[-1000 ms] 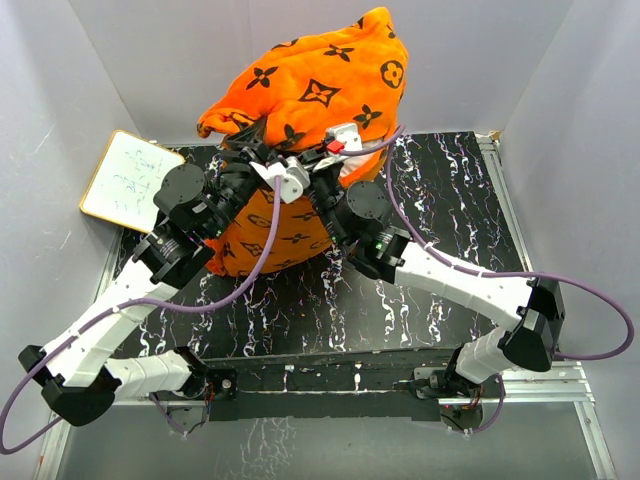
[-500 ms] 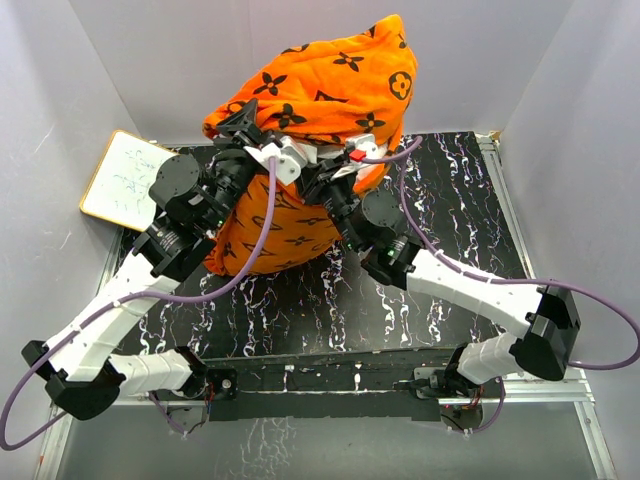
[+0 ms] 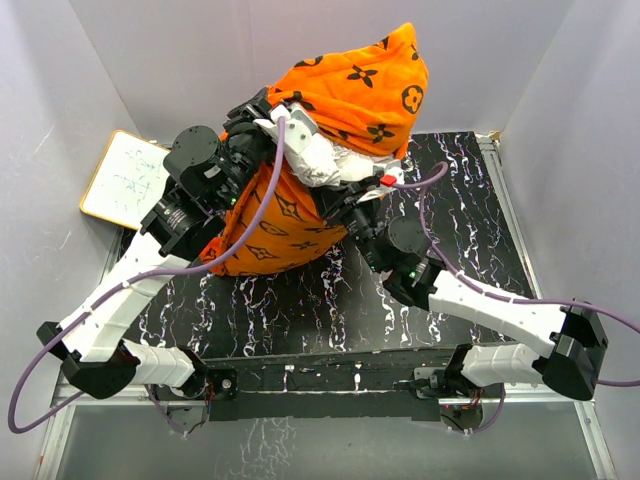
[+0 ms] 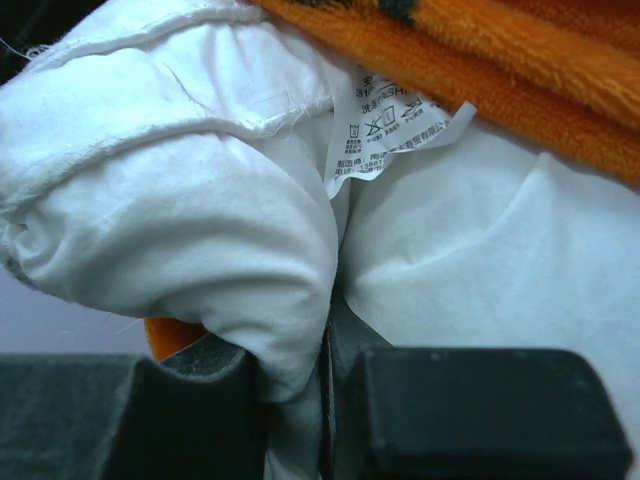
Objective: Remove the pillowcase from the pillow
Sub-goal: Remove the pillow from the pillowcase.
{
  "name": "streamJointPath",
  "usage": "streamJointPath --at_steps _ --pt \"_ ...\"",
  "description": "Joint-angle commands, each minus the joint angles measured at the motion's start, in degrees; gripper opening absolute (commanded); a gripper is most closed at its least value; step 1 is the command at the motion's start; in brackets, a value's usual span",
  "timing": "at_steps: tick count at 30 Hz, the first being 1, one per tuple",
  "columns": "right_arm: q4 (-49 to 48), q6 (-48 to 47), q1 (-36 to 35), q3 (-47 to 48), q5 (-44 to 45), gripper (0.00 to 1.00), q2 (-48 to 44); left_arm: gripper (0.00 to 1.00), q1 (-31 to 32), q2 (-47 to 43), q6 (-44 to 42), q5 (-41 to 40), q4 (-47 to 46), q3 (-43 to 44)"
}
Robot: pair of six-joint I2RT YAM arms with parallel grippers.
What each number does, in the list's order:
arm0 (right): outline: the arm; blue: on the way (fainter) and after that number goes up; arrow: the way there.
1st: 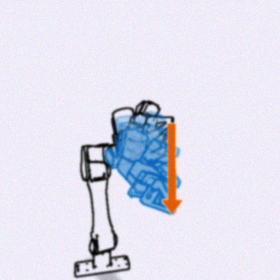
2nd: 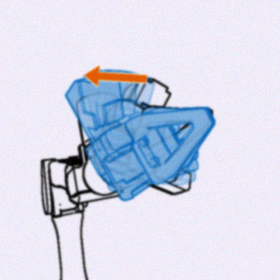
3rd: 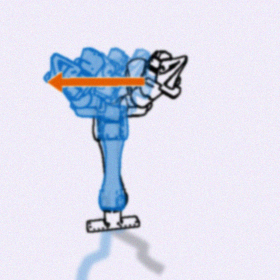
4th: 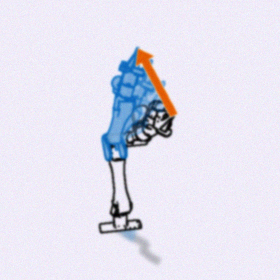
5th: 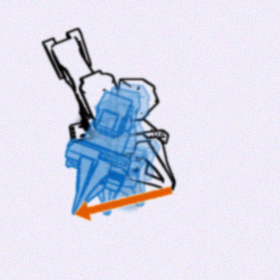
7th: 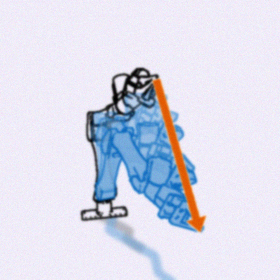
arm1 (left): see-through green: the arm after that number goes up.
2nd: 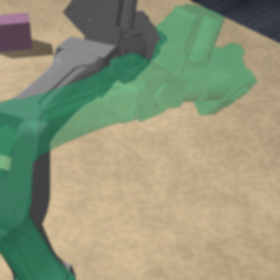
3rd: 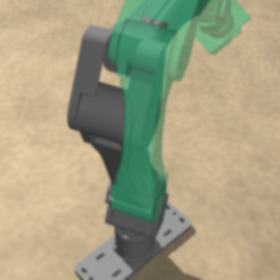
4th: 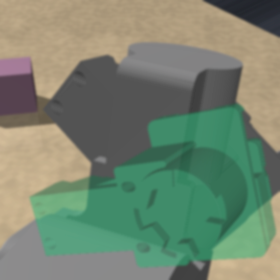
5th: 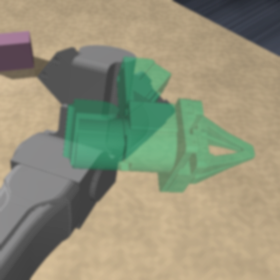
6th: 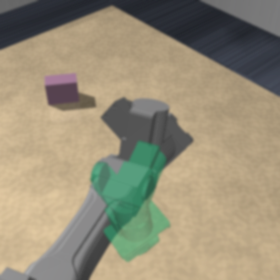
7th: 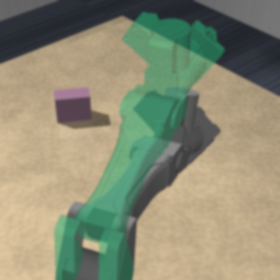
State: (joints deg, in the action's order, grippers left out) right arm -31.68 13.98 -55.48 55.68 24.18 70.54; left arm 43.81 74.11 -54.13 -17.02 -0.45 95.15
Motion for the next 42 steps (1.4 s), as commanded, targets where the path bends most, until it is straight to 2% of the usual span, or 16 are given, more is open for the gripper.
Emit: streamJointPath --at_steps 1,5,9,17,20,23,25,27,30,32,36,40,42 --pt "14.30 -1.54 -0.84 -8.90 -1.13 0.08 -1.46 0.04 -1.46 -6.79 7.31 -8.32 -10.58 9.26" --pt "11.40 -4.38 -4.29 -9.83 -6.76 0.08 -5.81 0.01 -1.52 -8.55 12.32 -8.66 -4.21 2.11" --pt "13.98 -6.83 -12.32 -5.77 -11.03 0.08 -7.75 0.01 -1.54 -8.32 12.89 -8.43 -8.67 -2.74" --pt "16.44 -11.17 -28.83 -0.90 -11.72 0.08 -4.85 0.00 -1.64 -2.03 11.83 -8.83 -19.90 -2.02" --pt "18.58 -12.18 -34.83 -0.70 -8.58 0.08 -2.34 0.01 -1.69 -2.67 15.42 -3.64 -18.79 0.06" --pt "18.91 -9.91 -36.44 -3.36 -8.71 0.08 -1.55 0.05 -1.62 -0.49 14.46 -4.27 -15.84 3.38" --pt "18.59 -9.50 -36.45 -4.91 -8.57 0.08 -1.77 0.12 -1.62 0.71 14.86 -4.94 -11.48 4.37" --pt "19.15 -10.04 -36.42 -4.69 -7.98 0.08 -2.02 0.26 -1.63 0.28 15.02 -3.54 -7.25 2.13" --pt "21.00 -12.17 -36.45 -1.27 -8.12 0.08 -2.14 0.55 -1.95 -0.02 16.94 -4.90 -2.47 -1.40" --pt "23.07 -13.76 -36.37 1.65 -7.70 0.08 -1.91 0.68 -3.16 1.28 20.62 -5.22 4.11 -0.91" --pt "24.84 -13.99 -32.36 6.59 -8.41 0.08 -3.18 0.81 -6.13 1.77 27.56 1.04 13.99 1.15" --pt "27.27 -10.91 -22.19 11.32 -10.13 0.08 -3.40 0.96 -6.46 2.53 28.03 6.48 22.09 8.30" --pt "28.05 -11.22 -18.82 13.40 -11.43 0.08 -2.15 0.97 -6.44 2.44 27.49 8.73 26.04 13.51"
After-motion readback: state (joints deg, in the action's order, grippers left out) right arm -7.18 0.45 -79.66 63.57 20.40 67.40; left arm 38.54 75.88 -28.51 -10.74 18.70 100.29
